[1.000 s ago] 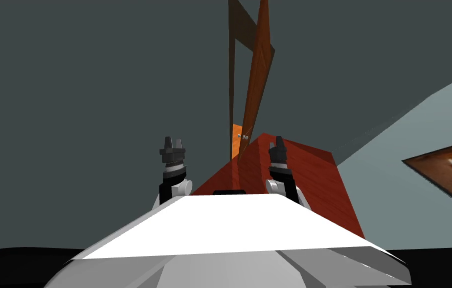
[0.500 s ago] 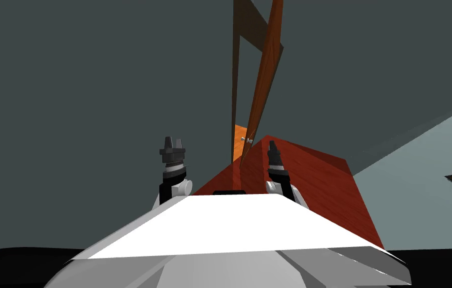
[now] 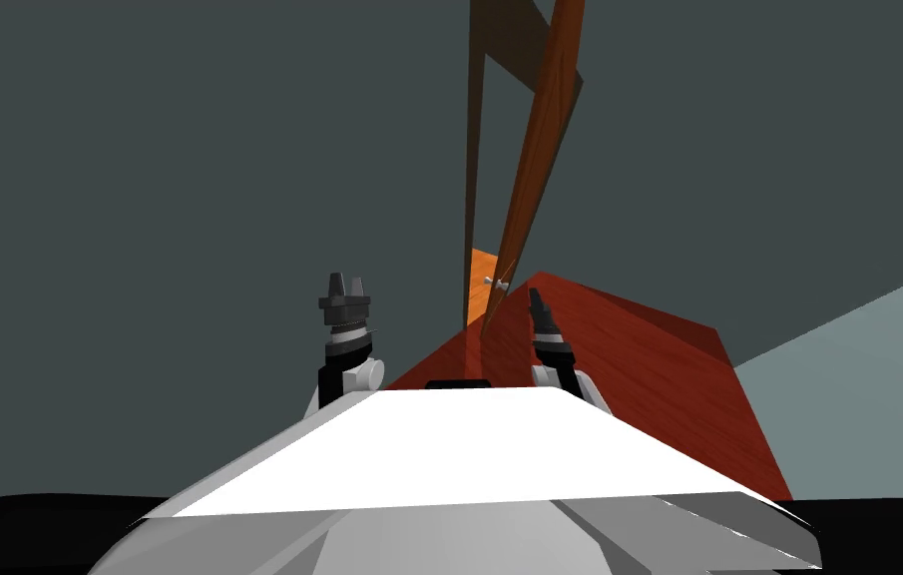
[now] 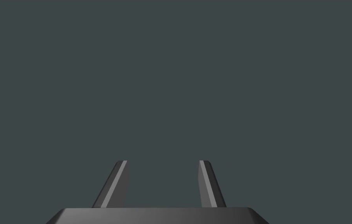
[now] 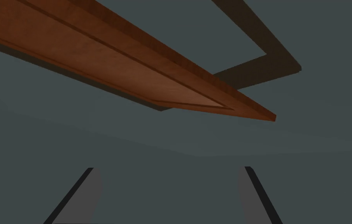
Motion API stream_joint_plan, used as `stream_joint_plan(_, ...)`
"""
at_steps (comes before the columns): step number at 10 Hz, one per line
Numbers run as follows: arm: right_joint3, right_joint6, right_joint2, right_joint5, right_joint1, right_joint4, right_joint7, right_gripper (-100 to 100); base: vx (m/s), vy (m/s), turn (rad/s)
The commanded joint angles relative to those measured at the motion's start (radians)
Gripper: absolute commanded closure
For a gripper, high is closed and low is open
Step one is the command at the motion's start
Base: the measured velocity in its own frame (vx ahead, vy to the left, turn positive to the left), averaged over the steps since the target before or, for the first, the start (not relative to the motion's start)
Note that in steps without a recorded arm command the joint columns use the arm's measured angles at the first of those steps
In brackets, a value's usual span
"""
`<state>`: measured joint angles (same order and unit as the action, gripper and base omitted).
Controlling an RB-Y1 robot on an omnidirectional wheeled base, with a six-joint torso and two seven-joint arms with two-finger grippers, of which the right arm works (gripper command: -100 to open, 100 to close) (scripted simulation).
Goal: Pull the door open
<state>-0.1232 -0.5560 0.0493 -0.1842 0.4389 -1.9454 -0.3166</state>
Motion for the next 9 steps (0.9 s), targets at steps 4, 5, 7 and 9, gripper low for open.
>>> stream_joint_plan(4,-0.015,-0.055,0.007,-0.072,-0.010,0.095,-0.075,-100,0.095,-0.053,0.086)
stream_joint_plan(5,-0.018,-0.065,0.009,-0.088,-0.013,0.115,-0.090,-100,0.093,-0.053,0.075)
stream_joint_plan(7,-0.025,-0.087,0.010,-0.120,-0.017,0.155,-0.122,-100,0.090,-0.053,0.075)
stream_joint_plan(9,-0.032,-0.109,0.012,-0.152,-0.022,0.196,-0.154,-100,0.079,-0.054,0.095)
